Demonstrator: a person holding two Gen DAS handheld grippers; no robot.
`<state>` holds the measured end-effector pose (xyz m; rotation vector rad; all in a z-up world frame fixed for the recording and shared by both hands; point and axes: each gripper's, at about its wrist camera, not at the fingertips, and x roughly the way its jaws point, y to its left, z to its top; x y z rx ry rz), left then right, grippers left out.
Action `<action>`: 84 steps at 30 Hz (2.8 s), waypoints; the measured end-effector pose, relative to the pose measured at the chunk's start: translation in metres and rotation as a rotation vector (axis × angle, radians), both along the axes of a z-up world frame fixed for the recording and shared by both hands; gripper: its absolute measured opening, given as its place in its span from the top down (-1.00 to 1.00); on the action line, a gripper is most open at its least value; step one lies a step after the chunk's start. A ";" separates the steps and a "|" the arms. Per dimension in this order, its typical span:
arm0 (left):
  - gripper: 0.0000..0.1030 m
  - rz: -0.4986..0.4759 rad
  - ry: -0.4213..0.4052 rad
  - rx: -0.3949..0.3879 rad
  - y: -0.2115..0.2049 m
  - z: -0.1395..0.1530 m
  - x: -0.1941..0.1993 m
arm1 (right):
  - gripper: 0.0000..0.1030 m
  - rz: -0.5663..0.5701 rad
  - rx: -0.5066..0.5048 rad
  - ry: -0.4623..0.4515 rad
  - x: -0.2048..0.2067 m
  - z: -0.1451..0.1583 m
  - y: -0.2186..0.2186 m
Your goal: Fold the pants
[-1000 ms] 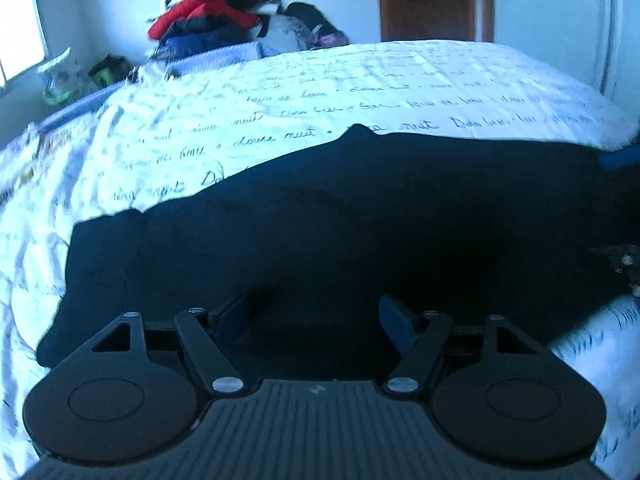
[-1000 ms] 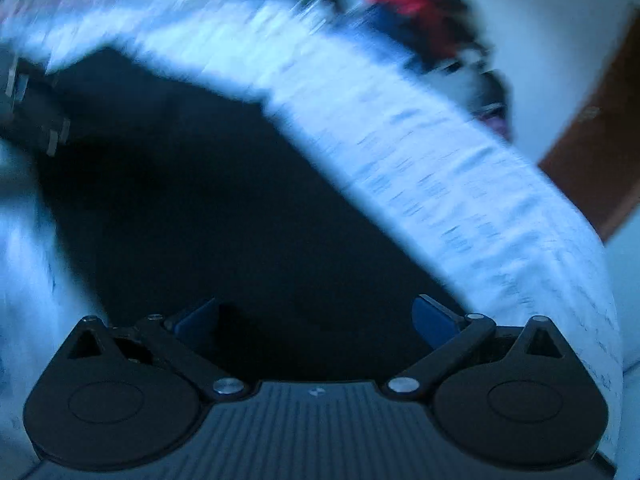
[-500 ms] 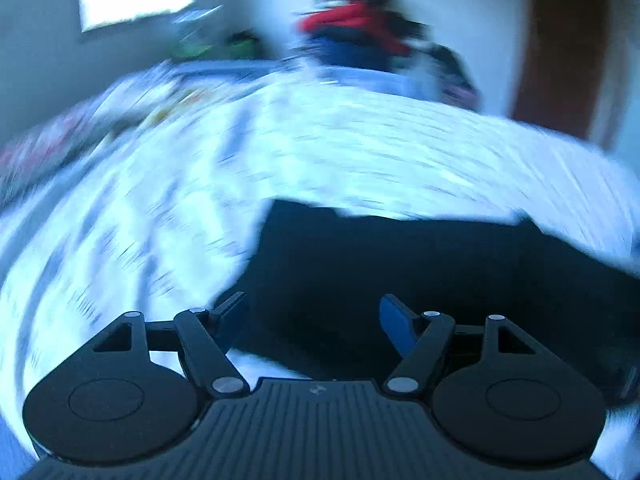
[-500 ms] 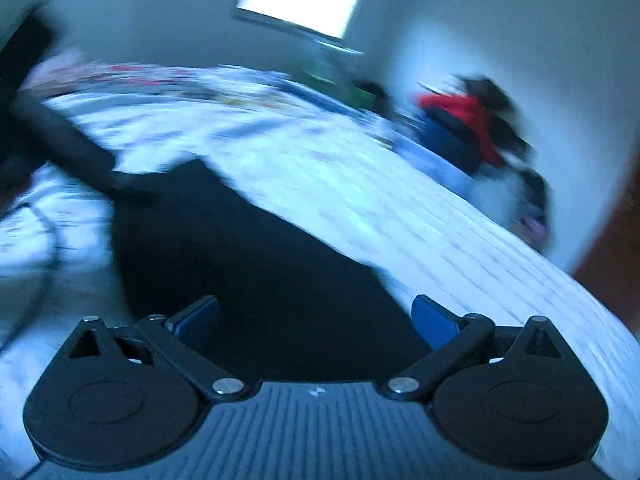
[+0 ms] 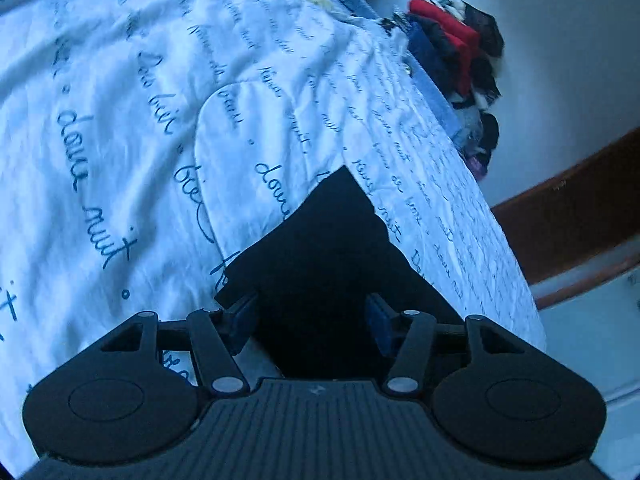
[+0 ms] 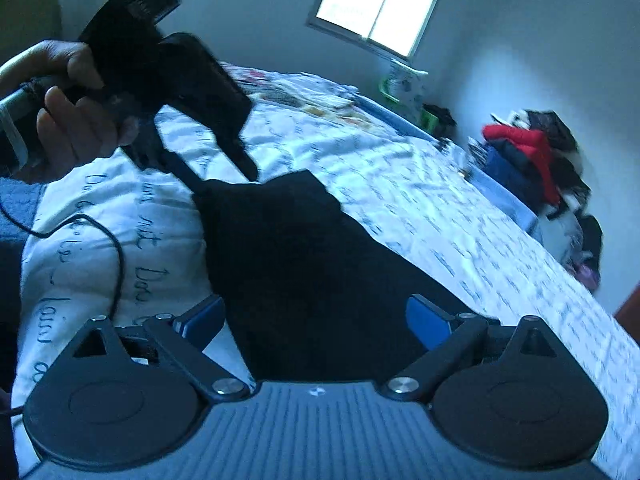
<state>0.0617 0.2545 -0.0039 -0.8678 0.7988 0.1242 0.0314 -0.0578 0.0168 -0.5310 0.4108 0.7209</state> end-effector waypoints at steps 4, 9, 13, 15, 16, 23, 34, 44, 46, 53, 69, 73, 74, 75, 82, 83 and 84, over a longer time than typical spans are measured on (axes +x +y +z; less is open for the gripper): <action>-0.12 0.053 0.012 -0.104 0.007 -0.011 -0.004 | -0.89 -0.053 0.030 0.019 0.007 -0.003 -0.011; 0.12 0.082 0.009 -0.149 0.009 -0.016 -0.006 | -0.90 -0.091 0.072 0.022 0.005 -0.003 -0.024; 0.68 0.132 0.025 -0.145 0.011 -0.022 -0.006 | -0.89 -0.136 0.104 0.022 0.005 -0.002 -0.036; 0.73 0.151 0.013 -0.154 0.012 -0.024 -0.010 | -0.89 -0.165 0.122 0.009 0.003 0.002 -0.047; 0.74 0.159 0.008 -0.144 0.012 -0.024 -0.013 | -0.89 -0.180 0.132 0.008 0.002 0.004 -0.054; 0.74 0.133 0.020 -0.018 0.003 -0.015 -0.019 | -0.89 -0.378 0.225 -0.062 -0.012 0.036 -0.143; 0.33 0.038 -0.030 0.542 -0.069 0.032 -0.016 | -0.91 -0.981 0.188 -0.494 -0.122 0.144 -0.315; -0.26 -0.446 -0.237 0.738 -0.228 0.054 0.011 | -0.91 -0.987 0.998 0.234 -0.107 0.032 -0.427; -0.31 -0.557 -0.274 0.769 -0.266 0.048 0.015 | -0.91 -1.017 1.112 0.366 -0.099 -0.001 -0.440; -0.35 -0.850 -0.365 0.810 -0.384 0.023 0.010 | -0.91 -1.129 1.230 0.402 -0.084 -0.033 -0.470; -0.48 -1.063 -0.395 0.883 -0.516 -0.020 0.023 | 0.80 -1.284 1.128 0.269 -0.012 -0.053 -0.511; -0.48 -1.043 -0.387 0.884 -0.528 -0.022 0.031 | 0.87 -1.258 1.030 0.188 -0.013 -0.035 -0.505; -0.48 -1.040 -0.388 0.869 -0.529 -0.019 0.033 | 0.88 -1.243 1.009 0.139 -0.014 -0.025 -0.504; -0.48 -1.035 -0.392 0.853 -0.530 -0.017 0.035 | 0.88 -1.224 0.987 0.087 -0.018 -0.013 -0.501; -0.54 -1.003 -0.352 0.832 -0.533 -0.026 0.042 | 0.86 -1.282 0.907 0.187 -0.004 -0.016 -0.515; -0.54 -1.000 -0.360 0.835 -0.533 -0.026 0.041 | 0.85 -1.313 0.926 0.249 -0.002 -0.026 -0.520; -0.54 -1.000 -0.367 0.841 -0.532 -0.026 0.039 | 0.82 -1.339 0.986 0.307 -0.005 -0.036 -0.525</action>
